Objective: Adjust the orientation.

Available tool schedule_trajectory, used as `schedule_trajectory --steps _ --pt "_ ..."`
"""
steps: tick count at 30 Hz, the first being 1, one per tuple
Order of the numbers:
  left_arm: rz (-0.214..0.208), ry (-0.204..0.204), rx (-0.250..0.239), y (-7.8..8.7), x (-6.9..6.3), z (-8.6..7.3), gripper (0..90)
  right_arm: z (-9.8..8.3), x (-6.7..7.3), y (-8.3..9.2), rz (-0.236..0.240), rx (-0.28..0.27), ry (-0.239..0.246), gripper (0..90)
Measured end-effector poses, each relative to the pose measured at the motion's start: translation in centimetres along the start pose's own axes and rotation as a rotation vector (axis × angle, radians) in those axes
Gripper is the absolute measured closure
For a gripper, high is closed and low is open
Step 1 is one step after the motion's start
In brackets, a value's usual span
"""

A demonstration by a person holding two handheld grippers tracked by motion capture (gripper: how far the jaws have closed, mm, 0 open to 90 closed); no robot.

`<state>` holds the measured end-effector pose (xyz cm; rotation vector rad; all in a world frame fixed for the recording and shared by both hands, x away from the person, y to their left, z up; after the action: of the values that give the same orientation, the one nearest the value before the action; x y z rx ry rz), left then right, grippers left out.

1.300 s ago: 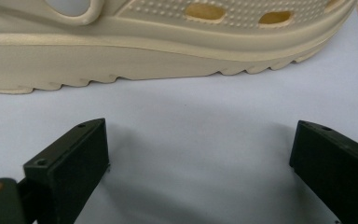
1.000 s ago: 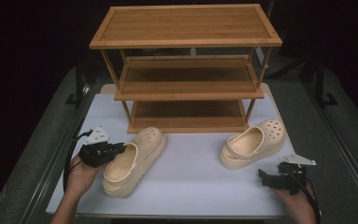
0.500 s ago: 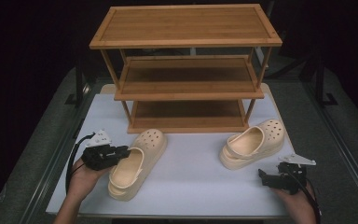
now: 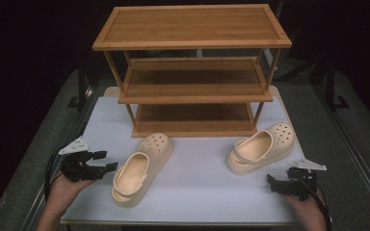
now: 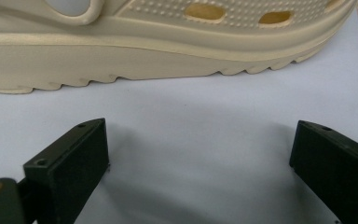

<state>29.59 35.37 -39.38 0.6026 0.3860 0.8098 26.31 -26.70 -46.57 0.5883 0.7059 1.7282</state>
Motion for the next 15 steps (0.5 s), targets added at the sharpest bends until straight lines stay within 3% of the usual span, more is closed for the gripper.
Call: schedule_trajectory --steps 4,8,11,12,15 --pt "0.042 0.009 0.034 0.0 0.8 -1.1 16.3 0.0 0.0 0.0 0.0 0.001 -0.001 3.6" --pt "0.084 0.032 0.079 -1.0 1.6 -3.2 7.1 0.0 0.0 0.0 0.0 -0.001 -0.002 3.6" --pt "0.103 0.025 0.116 -1.8 1.8 -3.6 0.0 0.0 0.0 0.0 -0.001 -0.002 -0.001 3.6" --pt "0.123 0.012 0.131 -2.4 1.9 -3.9 0.0 0.0 0.0 0.0 -0.001 -0.001 -0.001 3.6" --pt "0.122 0.007 0.145 -2.9 1.9 -4.2 0.0 0.0 0.0 0.0 -0.001 -0.002 -0.001 3.6"
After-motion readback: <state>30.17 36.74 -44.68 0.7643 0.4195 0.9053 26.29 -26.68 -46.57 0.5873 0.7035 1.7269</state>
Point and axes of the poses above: each handheld gripper's, and its own axes: y roughly backward along the jaws, z roughly out of its top, x roughly to its left, the point moved 1 cm from there along -y, roughly forward along the jaws, and after that the axes turned 2 degrees about z, right-handed, at the moved point
